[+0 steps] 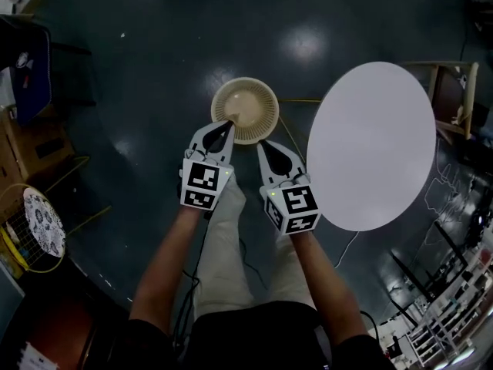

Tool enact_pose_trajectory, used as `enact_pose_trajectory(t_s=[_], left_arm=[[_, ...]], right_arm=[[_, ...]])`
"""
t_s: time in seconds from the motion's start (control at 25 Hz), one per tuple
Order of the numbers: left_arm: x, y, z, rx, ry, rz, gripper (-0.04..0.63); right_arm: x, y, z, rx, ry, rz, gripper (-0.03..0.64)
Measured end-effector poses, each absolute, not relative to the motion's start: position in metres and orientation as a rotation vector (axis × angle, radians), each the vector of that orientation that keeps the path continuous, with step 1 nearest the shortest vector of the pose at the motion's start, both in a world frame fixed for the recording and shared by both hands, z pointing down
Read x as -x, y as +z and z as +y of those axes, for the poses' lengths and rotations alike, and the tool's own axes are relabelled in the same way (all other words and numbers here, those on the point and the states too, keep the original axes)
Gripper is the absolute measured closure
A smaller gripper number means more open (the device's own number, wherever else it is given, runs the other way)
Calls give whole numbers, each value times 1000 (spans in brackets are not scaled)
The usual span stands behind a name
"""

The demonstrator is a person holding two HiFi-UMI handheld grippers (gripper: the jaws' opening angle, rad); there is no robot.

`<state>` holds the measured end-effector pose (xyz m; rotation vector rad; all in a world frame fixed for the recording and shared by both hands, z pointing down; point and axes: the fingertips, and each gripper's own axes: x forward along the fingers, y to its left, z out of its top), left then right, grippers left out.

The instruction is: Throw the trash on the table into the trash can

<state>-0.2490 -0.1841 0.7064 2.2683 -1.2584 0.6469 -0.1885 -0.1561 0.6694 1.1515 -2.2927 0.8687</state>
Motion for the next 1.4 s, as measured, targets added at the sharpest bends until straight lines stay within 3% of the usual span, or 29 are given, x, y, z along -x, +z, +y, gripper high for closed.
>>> enact_pose_trajectory(t_s=[0.76,1.4], left_arm=[[198,479,-163,-2317,442,-1403,580],[60,360,-105,-2418,430,-1424,580]], right_arm=[[126,480,-148,-1108,675,-2433,604],[14,345,-116,-1039,442,-2591,604]])
